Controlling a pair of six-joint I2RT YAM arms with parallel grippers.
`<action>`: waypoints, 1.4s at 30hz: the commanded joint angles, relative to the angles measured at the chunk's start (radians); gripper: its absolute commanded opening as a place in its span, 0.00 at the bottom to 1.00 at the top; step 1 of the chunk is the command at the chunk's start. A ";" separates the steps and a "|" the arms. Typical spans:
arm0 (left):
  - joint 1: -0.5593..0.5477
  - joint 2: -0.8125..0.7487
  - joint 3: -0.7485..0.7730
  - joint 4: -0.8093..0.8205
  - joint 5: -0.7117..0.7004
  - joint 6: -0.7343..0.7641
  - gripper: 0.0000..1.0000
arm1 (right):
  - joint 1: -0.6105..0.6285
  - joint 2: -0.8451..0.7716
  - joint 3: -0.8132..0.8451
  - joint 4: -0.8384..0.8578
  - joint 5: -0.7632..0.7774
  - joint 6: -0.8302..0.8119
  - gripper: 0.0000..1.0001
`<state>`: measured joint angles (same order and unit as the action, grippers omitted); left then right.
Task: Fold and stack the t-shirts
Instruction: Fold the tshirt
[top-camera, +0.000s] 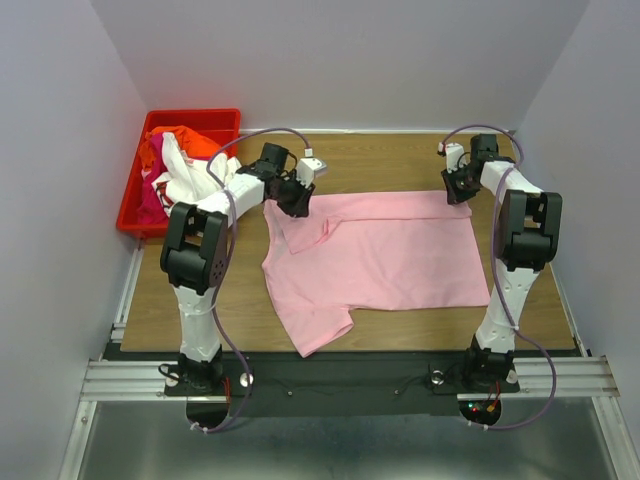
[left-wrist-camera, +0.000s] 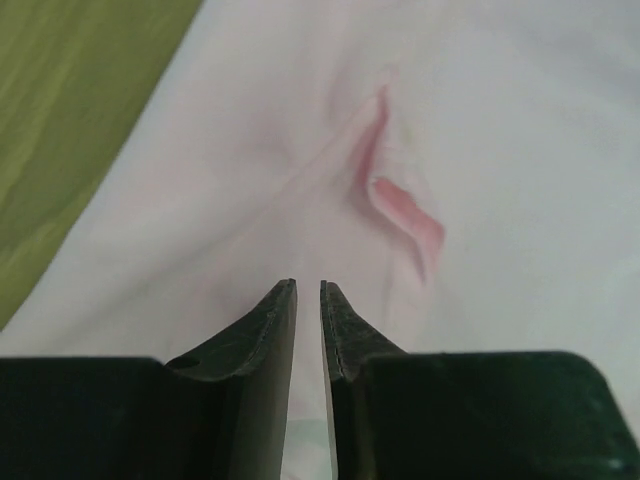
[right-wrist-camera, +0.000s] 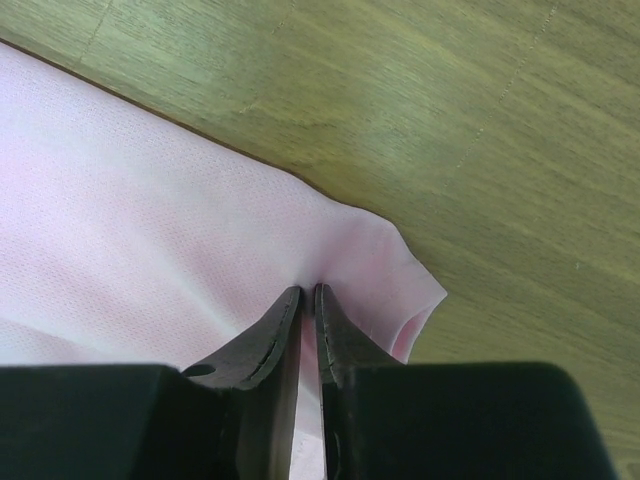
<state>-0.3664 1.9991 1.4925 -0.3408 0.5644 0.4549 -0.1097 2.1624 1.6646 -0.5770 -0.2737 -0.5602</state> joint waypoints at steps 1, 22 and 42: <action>0.032 -0.014 0.049 0.008 -0.130 -0.033 0.26 | 0.015 -0.010 0.011 -0.018 -0.001 0.000 0.15; 0.121 0.328 0.525 -0.179 -0.245 0.010 0.27 | 0.019 0.123 0.224 -0.030 0.088 0.075 0.54; 0.121 -0.560 -0.351 -0.345 -0.046 0.404 0.57 | 0.021 -0.794 -0.626 -0.276 0.057 -0.282 0.48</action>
<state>-0.2443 1.4624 1.2980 -0.5865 0.5228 0.7273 -0.0967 1.4357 1.1687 -0.7307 -0.2234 -0.7509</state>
